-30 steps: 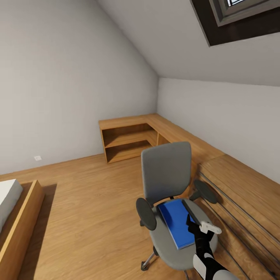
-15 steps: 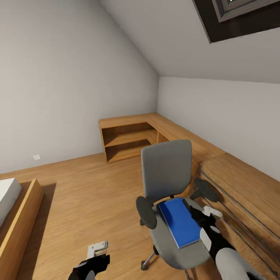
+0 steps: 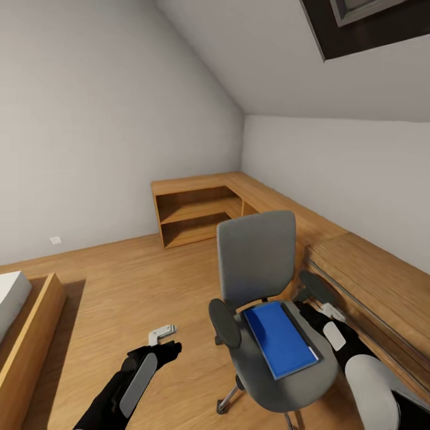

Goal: In the bedroom, organize the workspace by keeping the computer under the desk, ensuring the monitor is on the desk, placing the keyboard on the desk next to the monitor, placing the mouse on the desk next to the keyboard, moving the folder from the swivel chair onto the desk next to the mouse, stacking the notebook on top of the folder with the pen on top of the notebook, and positioning the swivel chair next to the desk.

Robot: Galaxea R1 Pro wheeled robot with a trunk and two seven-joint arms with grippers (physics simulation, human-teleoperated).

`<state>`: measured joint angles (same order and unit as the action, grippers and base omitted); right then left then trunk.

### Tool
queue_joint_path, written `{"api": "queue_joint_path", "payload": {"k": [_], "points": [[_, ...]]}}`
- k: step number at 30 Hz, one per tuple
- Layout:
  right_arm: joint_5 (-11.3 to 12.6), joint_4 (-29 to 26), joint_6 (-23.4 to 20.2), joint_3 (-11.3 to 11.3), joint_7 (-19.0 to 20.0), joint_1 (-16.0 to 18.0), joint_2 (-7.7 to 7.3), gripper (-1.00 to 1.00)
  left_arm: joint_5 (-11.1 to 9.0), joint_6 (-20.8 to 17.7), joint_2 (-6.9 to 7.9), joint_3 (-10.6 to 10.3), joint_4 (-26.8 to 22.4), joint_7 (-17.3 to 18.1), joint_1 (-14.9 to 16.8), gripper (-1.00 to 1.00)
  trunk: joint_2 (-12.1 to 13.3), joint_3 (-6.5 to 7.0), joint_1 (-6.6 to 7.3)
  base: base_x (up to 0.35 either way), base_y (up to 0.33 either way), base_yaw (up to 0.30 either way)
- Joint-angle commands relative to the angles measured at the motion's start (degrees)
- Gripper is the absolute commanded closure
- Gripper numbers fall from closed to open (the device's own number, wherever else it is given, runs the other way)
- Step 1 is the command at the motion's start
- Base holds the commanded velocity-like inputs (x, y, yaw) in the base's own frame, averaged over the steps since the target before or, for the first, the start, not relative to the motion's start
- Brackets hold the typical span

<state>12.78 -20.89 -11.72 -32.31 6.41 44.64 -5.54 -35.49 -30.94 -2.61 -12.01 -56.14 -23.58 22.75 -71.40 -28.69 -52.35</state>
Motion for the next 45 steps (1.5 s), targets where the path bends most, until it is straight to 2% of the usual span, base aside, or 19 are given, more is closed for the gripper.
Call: {"api": "queue_joint_path", "payload": {"k": [1, 3, 6, 9, 11, 13, 20, 23, 25, 29, 45], "points": [[0.38, -0.06, -0.48, -0.37, 0.36, 0.03, -0.02, -1.00, -0.69, -0.05, 0.32, -0.13, -0.19, -0.55, 0.05, -1.00, -0.45, -0.24, -0.23, 0.000, 0.000, 0.000], [0.69, 0.00, -0.79, -0.36, 0.90, 0.02, -0.47, -1.00, -0.83, -0.02, 1.40, -0.24, -2.87, -0.54, 0.12, -1.00, -1.26, -0.60, -0.67, 0.000, 0.000, 0.000], [0.75, 0.04, -0.88, -0.37, 1.41, -0.02, -0.96, -1.00, -0.80, -0.02, 1.78, -0.23, -8.18, -0.67, -0.24, -1.00, -2.46, -1.14, -1.32, 0.000, 0.000, 0.000], [0.72, -0.12, -1.01, -0.38, 1.70, -0.08, -1.26, -1.00, -0.75, -0.35, 2.49, -0.22, -16.55, -0.78, -3.71, -1.00, -3.66, -1.68, -1.98, 0.000, 0.000, 0.000], [0.77, -0.26, -1.23, -0.38, 1.75, -0.11, -1.43, -1.00, -0.76, -0.47, 3.05, -0.22, -19.34, -0.79, -5.38, -1.00, -4.46, -2.04, -2.42, 0.000, 0.000, 0.000], [0.97, -0.39, -1.80, -0.38, 1.83, -0.14, -2.35, -1.00, -0.99, -0.61, 4.23, -0.21, -22.46, -0.77, -7.53, -1.00, -5.27, -2.40, -2.86, 0.000, 0.000, 0.000], [1.12, -0.47, -2.12, -0.45, 3.24, -0.23, -3.66, -1.00, -1.21, -0.63, 5.00, -0.21, -24.09, -0.76, -8.78, -1.00, -8.07, -3.66, -4.40, 0.000, 0.000, 0.000], [1.05, -0.46, -1.96, -0.46, 5.06, -0.24, -3.76, -1.00, -1.19, -0.64, 5.11, -0.21, -24.27, -0.76, -8.91, -1.00, -9.28, -4.19, -5.06, 0.000, 0.000, 0.000], [0.83, -0.45, -1.81, -0.47, 8.23, -0.31, -3.83, -1.00, -1.13, -0.65, 5.19, -0.21, -24.39, -0.76, -8.99, -1.00, -10.08, -4.55, -5.50, 0.000, 0.000, 0.000], [0.73, -0.46, -1.76, -0.47, 9.89, -0.31, -3.92, -1.00, -1.11, -0.69, 5.24, -0.12, -24.62, -0.77, -9.03, -1.00, -11.68, -5.27, -6.38, 0.000, 0.000, 0.000], [1.07, -0.72, -2.18, -0.47, 10.37, -0.34, -3.87, -1.00, -1.16, -0.73, 5.49, 0.40, -24.80, -0.76, -9.04, -1.00, -18.10, -8.14, -9.89, 0.000, 0.000, 0.000]]}}
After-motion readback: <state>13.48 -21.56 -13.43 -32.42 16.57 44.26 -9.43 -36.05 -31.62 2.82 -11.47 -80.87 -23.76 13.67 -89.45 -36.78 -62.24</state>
